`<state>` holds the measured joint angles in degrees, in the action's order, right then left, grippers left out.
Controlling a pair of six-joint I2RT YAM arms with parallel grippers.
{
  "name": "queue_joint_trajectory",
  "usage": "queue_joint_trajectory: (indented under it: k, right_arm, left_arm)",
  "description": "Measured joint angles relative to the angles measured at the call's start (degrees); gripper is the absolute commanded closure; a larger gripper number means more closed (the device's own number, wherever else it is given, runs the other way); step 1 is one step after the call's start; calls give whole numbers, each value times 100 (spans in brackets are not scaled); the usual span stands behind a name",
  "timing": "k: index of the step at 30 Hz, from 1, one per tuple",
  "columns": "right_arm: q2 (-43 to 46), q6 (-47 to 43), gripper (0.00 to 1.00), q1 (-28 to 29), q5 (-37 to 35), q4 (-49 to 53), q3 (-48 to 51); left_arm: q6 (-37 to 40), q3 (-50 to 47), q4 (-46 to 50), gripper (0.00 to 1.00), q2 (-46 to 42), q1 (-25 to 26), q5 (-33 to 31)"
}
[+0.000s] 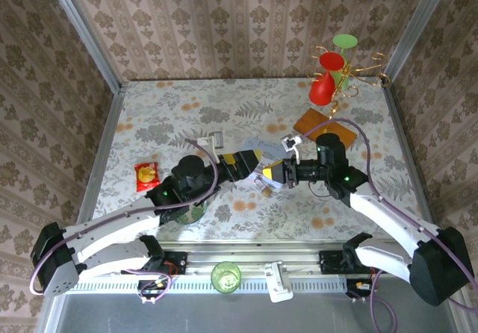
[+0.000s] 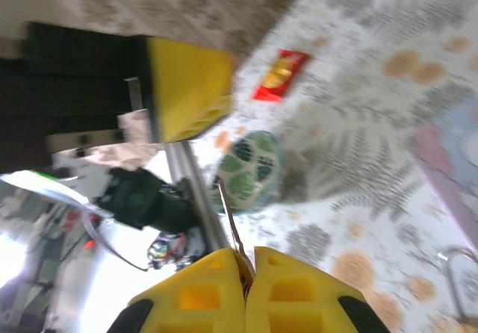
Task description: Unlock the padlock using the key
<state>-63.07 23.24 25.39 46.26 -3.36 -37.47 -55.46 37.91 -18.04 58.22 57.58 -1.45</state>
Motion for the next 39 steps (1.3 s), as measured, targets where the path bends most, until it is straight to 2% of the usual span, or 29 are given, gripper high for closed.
queue_joint_trajectory:
  k: [6, 15, 19, 22, 31, 36, 39]
  right_arm:
    - [-1008, -101, 100, 2, -1003, 903, -48]
    - [-1460, -133, 100, 94, -1928, 1353, -170]
    - [-1488, -197, 100, 105, -2245, 1366, -216]
    - [-1488, -229, 100, 149, -2378, 1333, -216]
    - [-1593, -380, 100, 155, -2739, 1281, -313]
    - [-1812, -426, 100, 151, -2889, 1233, -501]
    - [-1858, -492, 100, 133, -2964, 1228, -544]
  left_arm:
    - [2, 2, 844, 0, 708, 245, -306]
    - [-254, -297, 660, 1, 1541, 479, -496]
    - [-675, -778, -52, 11, 1969, 686, -962]
    - [-903, -896, -402, 13, 2570, 785, -1215]
    - [-1115, -638, -2380, 26, 3971, 658, -1220]
    - [-1152, -365, -2441, 28, 4238, 560, -1102]
    - [-1178, -258, -2448, 35, 4363, 529, -1073]
